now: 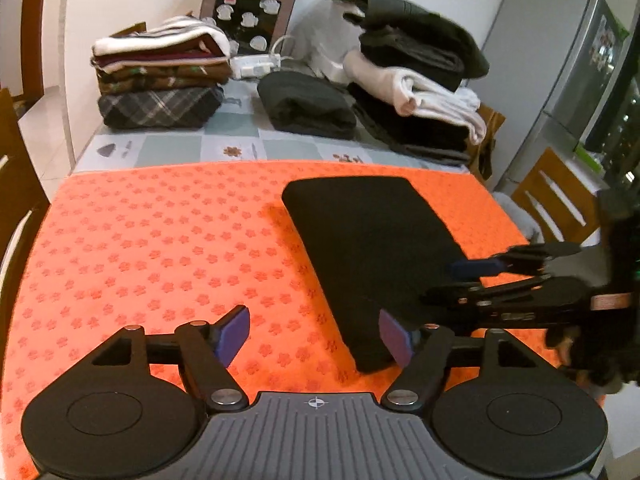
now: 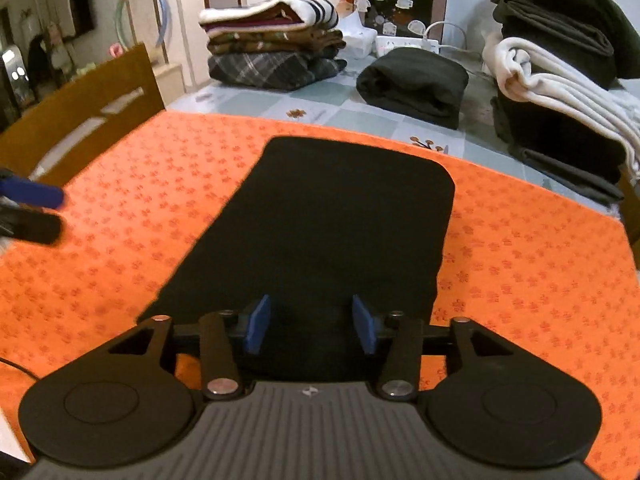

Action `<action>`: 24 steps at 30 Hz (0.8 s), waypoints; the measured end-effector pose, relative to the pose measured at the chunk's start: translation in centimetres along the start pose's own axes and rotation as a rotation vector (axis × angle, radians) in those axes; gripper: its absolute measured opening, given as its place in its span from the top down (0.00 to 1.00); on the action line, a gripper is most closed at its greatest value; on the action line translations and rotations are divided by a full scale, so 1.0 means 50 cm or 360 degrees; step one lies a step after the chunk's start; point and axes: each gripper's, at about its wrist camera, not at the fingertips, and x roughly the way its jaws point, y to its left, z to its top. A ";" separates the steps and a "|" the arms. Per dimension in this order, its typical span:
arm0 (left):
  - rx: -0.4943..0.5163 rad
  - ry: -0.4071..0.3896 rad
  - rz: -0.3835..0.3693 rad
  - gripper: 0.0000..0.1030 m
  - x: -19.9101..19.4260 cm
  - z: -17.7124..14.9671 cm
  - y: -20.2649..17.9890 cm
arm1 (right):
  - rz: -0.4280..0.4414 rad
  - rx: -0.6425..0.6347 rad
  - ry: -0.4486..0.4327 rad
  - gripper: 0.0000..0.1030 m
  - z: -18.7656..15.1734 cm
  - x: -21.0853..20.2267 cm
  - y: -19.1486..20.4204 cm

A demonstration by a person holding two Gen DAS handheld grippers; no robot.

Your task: Fold clothes

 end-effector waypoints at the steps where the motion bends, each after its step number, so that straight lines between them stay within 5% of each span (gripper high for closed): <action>1: -0.0003 0.0010 -0.0001 0.25 0.013 0.002 -0.002 | 0.0020 0.0023 -0.0012 0.34 0.003 -0.009 -0.006; 4: -0.0052 0.0009 -0.0048 0.19 0.052 0.009 -0.005 | 0.0078 0.0144 -0.0105 0.16 0.008 -0.045 -0.041; 6: -0.0095 0.0029 -0.0062 0.19 0.081 0.014 -0.004 | 0.0126 0.0243 -0.0130 0.15 0.007 -0.056 -0.081; 15: -0.0311 0.0085 -0.0128 0.19 0.183 0.036 0.014 | 0.0368 0.0693 -0.0073 0.14 -0.022 0.017 -0.239; 24: -0.0362 0.0209 -0.0317 0.19 0.248 0.042 0.016 | 0.0531 0.0783 -0.0002 0.22 -0.025 0.105 -0.222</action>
